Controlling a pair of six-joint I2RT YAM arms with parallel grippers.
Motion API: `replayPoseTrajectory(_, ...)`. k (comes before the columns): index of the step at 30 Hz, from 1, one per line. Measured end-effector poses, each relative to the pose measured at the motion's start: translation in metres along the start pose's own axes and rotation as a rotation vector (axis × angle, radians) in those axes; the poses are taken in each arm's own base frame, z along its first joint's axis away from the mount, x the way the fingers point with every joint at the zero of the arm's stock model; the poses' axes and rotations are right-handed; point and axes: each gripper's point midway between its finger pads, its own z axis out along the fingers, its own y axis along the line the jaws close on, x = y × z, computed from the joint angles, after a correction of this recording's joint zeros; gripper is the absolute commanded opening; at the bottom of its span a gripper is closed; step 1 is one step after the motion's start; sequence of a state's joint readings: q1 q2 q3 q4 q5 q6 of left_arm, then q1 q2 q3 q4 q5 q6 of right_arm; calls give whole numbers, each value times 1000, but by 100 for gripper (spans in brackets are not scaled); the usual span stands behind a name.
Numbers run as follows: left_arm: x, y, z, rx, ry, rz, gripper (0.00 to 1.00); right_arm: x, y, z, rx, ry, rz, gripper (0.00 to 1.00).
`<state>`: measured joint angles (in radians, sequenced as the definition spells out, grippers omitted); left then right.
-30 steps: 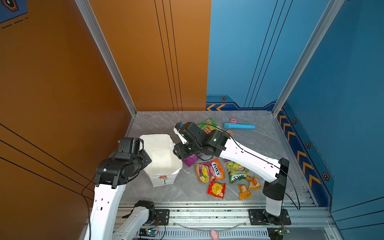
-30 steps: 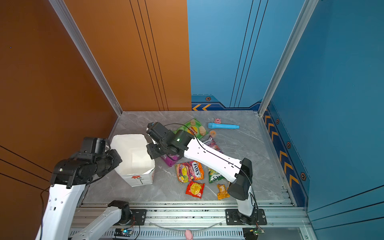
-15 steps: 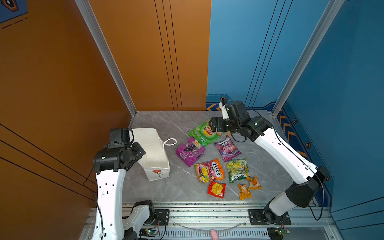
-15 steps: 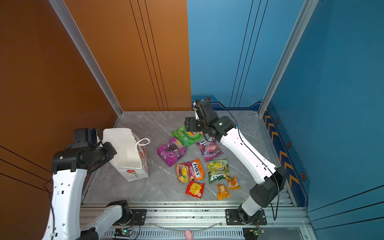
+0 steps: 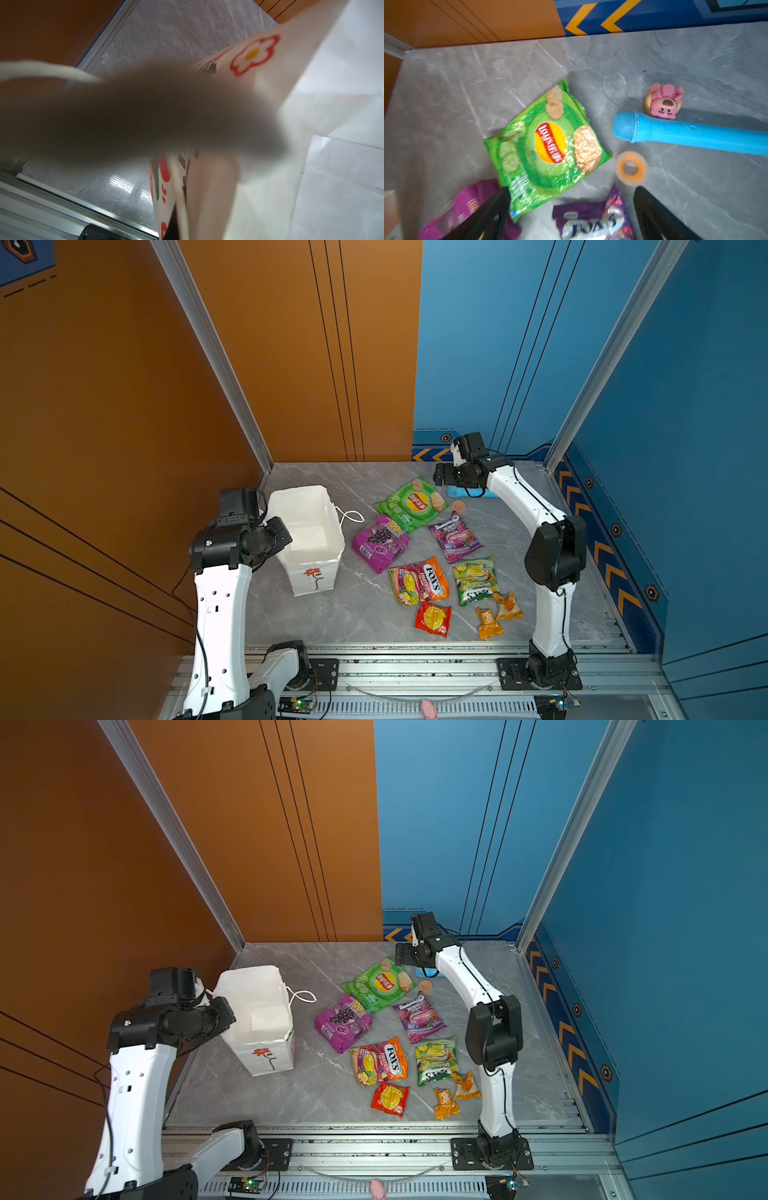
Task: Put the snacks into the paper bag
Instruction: 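Release the bag rim and move the right gripper toward the green chips bag, then grasp the green Lay's chips bag edge with the right gripper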
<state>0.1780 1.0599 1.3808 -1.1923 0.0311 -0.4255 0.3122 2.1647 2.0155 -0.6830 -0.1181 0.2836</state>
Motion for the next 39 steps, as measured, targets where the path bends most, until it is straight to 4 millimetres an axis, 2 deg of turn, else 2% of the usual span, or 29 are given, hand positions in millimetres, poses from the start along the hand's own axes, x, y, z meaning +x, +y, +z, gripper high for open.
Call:
replayPoseTrajectory(3, -2, -1, 1, -1, 3, 17, 0, 12, -11, 41, 14, 70, -25, 93)
replayPoseTrajectory(6, -2, -1, 4, -4, 9, 28, 0, 20, -10, 64, 10, 114, -57, 92)
replayPoseTrajectory(13, -9, -3, 6, 6, -18, 41, 0, 7, 9, 81, -31, 96, -129, 85)
replayPoseTrajectory(18, -11, -4, 7, 10, -25, 41, 0, 4, 12, 94, -34, 84, -158, 84)
replayPoseTrajectory(25, -12, -5, 8, 12, -30, 42, 0, 26, 3, 127, -21, 141, -173, 75)
replayPoseTrajectory(29, -12, -5, 11, 8, -21, 41, 0, 39, 4, 134, -20, 181, -195, 62)
replayPoseTrajectory(35, -12, -5, 19, -2, 6, 42, 0, 55, 17, 131, -29, 231, -227, 33)
replayPoseTrajectory(39, -10, -6, 26, -14, 32, 52, 0, 63, 22, 130, -23, 252, -212, 17)
